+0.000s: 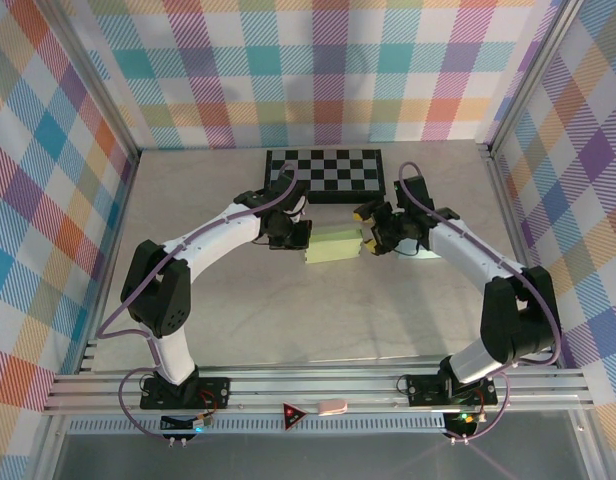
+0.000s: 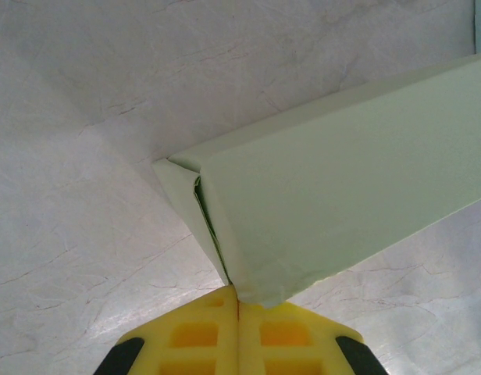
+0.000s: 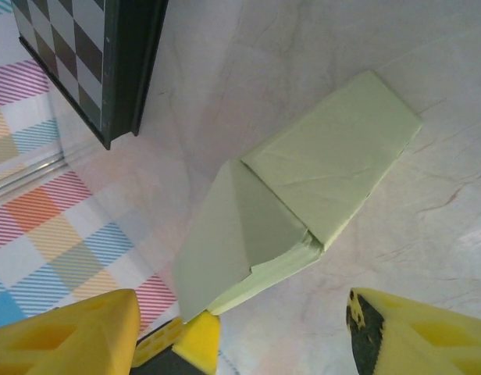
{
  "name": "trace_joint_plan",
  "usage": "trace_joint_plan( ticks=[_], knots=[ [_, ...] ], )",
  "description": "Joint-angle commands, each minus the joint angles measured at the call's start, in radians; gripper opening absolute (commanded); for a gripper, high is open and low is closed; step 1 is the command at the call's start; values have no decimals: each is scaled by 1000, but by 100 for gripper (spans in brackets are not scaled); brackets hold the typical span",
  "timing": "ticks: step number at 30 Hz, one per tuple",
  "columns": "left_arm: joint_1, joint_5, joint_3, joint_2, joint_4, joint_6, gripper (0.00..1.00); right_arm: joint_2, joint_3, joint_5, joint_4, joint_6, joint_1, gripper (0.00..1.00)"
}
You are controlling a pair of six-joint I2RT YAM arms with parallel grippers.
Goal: Fold the paper box
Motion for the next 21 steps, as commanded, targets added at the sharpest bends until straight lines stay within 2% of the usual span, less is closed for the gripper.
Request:
trace_joint_plan(
  ticks=[1, 3, 5, 9, 14, 21],
  knots=[
    [-5, 7, -11, 15, -22, 9, 0, 16, -53, -35, 75, 104, 0, 67],
    [-5, 10, -9, 13, -23, 9, 0, 19, -81, -32, 103, 115, -1, 64],
    [-4, 11, -5, 4, -29, -3, 1, 30, -91, -29, 107, 109, -3, 54],
    [3, 37, -5, -30, -30, -56, 8, 49, -88, -21, 80, 84, -5, 41],
    [54, 122, -71, -121, 56, -213, 22, 69, -90, -9, 54, 71, -4, 39],
    [119, 192, -178, -174, 190, -433, 32, 77, -81, 5, 12, 56, -5, 35]
  ],
)
